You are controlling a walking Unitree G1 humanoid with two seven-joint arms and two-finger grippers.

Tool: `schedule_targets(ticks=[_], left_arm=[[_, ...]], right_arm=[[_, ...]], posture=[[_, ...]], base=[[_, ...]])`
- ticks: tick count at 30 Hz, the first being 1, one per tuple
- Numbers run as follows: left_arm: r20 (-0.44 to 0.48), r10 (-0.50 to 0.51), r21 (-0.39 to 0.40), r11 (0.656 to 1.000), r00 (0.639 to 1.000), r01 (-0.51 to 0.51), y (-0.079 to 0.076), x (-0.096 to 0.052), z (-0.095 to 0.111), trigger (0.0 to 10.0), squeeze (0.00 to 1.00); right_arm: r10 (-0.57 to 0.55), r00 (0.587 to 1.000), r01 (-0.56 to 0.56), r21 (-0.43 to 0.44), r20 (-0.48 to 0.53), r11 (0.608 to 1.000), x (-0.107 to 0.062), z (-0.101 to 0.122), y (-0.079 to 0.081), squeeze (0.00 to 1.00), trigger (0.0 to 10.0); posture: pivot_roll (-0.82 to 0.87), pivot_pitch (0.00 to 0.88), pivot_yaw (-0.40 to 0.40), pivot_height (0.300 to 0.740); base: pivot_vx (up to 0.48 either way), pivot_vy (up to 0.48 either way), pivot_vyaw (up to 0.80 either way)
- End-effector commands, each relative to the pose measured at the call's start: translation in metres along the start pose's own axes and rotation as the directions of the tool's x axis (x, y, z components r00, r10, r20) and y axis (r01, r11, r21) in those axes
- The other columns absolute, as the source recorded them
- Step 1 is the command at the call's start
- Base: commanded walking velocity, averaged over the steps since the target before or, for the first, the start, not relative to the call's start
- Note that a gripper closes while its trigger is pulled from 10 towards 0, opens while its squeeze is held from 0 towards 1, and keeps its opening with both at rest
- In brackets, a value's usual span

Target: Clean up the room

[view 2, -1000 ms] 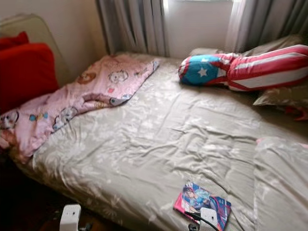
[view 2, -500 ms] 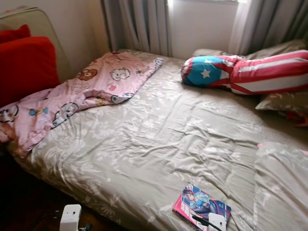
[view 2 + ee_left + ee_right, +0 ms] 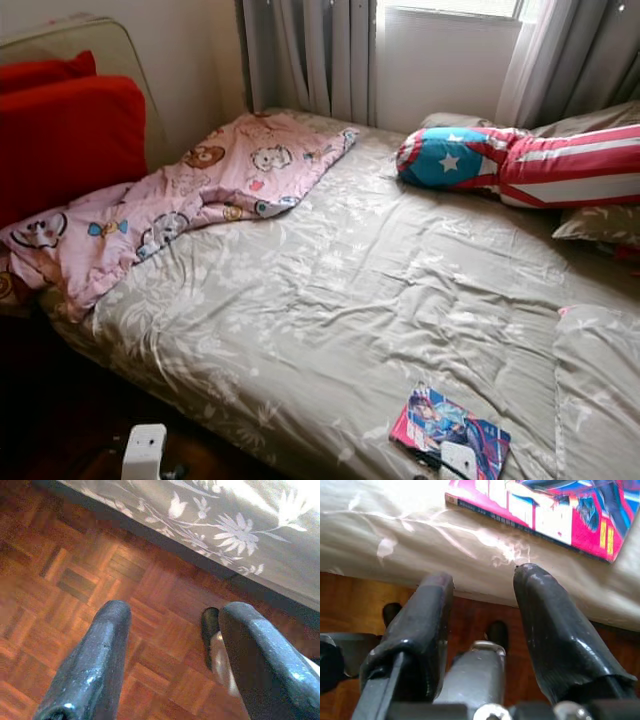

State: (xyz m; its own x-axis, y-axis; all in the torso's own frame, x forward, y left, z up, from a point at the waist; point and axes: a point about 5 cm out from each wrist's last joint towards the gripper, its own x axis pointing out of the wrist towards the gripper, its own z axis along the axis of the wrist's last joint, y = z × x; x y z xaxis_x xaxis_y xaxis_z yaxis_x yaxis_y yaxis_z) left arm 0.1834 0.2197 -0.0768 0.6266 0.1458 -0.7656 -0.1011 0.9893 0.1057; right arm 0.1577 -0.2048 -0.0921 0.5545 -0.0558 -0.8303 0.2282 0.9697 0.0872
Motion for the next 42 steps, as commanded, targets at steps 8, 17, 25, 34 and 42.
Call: schedule_targets(ticks=[8, 17, 25, 34, 42], left_arm=[[-0.009, -0.004, 0.026, 1.0, 1.0, 0.004, -0.001, 0.001, 0.001, 10.0, 0.0], [-0.002, -0.01, 0.034, 0.999, 1.0, 0.01, -0.003, 0.001, 0.003, 10.0, 0.0], [0.004, -0.015, 0.039, 0.999, 1.0, 0.015, -0.005, 0.001, 0.004, 10.0, 0.0], [0.002, -0.017, 0.042, 0.999, 1.0, 0.017, -0.006, 0.001, 0.003, 10.0, 0.0], [0.002, -0.018, 0.042, 0.999, 1.0, 0.018, -0.006, 0.001, 0.003, 10.0, 0.0]], right_arm=[[-0.028, 0.999, 0.028, 0.03, -0.018, 0.999, -0.004, -0.011, -0.011, 0.0, 10.0], [-0.012, 1.0, 0.013, 0.03, -0.028, 0.999, -0.005, -0.02, -0.001, 0.0, 10.0], [-0.009, 1.0, 0.01, 0.03, -0.028, 0.999, -0.005, -0.02, -0.001, 0.0, 10.0], [-0.008, 1.0, 0.009, 0.024, -0.03, 1.0, -0.004, -0.019, -0.001, 0.0, 10.0], [-0.005, 1.0, 0.006, 0.02, -0.031, 1.0, -0.004, -0.019, -0.001, 0.0, 10.0]], posture=[[-0.02, 0.0, -0.001, 0.74], [-0.01, 0.0, -0.005, 0.74], [-0.01, 0.0, -0.008, 0.74], [-0.01, 0.0, -0.007, 0.74], [0.0, 0.0, -0.006, 0.74]], base=[[0.0, 0.335, 0.0], [0.0, 0.332, 0.0], [0.0, 0.334, 0.0], [0.0, 0.33, 0.0], [0.0, 0.332, 0.0]])
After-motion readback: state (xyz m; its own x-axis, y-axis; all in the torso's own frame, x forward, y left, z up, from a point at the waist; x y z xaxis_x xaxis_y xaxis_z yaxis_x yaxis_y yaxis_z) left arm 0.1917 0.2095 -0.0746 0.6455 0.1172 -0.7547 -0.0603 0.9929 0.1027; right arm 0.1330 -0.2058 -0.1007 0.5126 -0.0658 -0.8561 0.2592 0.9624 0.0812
